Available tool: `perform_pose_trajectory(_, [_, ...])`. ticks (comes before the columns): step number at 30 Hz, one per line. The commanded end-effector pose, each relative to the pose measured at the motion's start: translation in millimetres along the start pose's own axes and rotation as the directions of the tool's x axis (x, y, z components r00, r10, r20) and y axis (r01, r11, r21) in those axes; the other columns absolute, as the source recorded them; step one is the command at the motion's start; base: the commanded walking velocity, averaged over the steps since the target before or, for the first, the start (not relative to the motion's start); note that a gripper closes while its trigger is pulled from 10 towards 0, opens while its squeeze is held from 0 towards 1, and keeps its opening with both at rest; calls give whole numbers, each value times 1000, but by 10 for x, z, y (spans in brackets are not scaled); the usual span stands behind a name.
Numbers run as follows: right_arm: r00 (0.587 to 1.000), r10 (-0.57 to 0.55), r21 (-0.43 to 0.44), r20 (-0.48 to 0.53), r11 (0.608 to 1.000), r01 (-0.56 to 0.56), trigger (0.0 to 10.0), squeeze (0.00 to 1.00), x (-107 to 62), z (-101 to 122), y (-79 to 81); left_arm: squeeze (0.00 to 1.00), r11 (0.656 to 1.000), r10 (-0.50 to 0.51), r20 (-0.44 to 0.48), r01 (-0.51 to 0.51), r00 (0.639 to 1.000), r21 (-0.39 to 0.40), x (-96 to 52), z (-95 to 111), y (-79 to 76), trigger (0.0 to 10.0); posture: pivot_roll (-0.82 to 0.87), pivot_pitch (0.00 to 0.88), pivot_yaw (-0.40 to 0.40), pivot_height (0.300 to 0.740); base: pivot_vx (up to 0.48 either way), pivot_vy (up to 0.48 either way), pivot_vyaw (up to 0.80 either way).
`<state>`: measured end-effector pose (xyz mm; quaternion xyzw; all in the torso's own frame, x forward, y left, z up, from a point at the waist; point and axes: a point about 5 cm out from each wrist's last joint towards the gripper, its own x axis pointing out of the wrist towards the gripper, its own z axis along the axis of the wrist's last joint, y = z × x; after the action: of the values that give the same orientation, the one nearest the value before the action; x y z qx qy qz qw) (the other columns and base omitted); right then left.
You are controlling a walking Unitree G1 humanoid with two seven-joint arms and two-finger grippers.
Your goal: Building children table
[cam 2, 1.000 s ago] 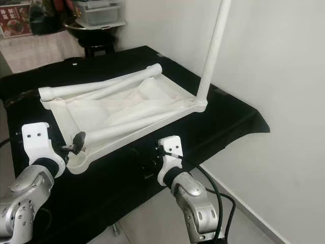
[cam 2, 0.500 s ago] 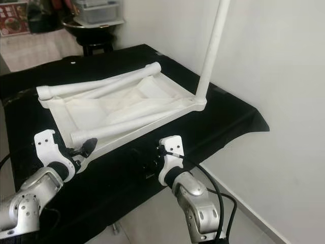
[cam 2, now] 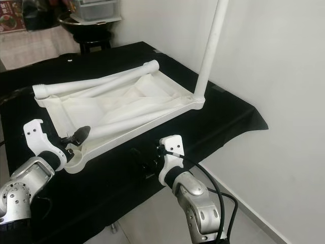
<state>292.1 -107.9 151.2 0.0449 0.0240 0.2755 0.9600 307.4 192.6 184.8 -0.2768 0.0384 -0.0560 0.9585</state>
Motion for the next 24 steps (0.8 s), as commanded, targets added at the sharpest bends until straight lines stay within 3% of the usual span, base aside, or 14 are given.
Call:
perform_pose_trajectory(1, [1000, 5, 13, -5, 1000, -5, 10000, 0, -26, -9, 6, 0, 999, -32, -40, 32, 999, -11, 23, -33, -37, 10000, -78, 139, -37, 740, 0, 0, 0])
perform_pose_trajectory(6, [1000, 4, 12, -6, 1000, -4, 10000, 0, -27, -6, 5, 0, 998, -57, -71, 56, 996, -25, 38, -72, -62, 10000, -78, 139, -37, 740, 0, 0, 0])
perform_pose_trajectory(7, [1000, 4, 11, -7, 1000, -4, 10000, 0, -27, -7, 4, 0, 990, -128, -143, 118, 981, -72, 69, -139, -132, 10000, -79, 139, -35, 740, 0, 0, 0])
perform_pose_trajectory(12, [1000, 4, 11, -9, 1000, -4, 10000, 0, -29, -9, 5, 0, 979, -185, -190, 164, 964, -123, 95, -158, -181, 10000, -81, 137, -35, 740, 0, 0, 0])
perform_pose_trajectory(19, [1000, 4, 1, -11, 1000, -4, 10000, 0, -33, -9, 7, 0, 942, -329, -280, 290, 902, -171, 132, -120, -312, 10000, -91, 131, -25, 740, 0, 0, 0])
perform_pose_trajectory(22, [1000, 4, 0, -11, 1000, -4, 10000, 0, -34, -9, 7, 0, 942, -327, -293, 287, 898, -171, 137, -132, -316, 10000, -95, 130, -23, 740, 0, 0, 0])
perform_pose_trajectory(24, [1000, 5, -3, -12, 1000, -5, 10000, 0, -31, -12, 4, 0, 965, -243, -343, 191, 907, -180, 165, -238, -216, 10000, -98, 126, -22, 740, 0, 0, 0])
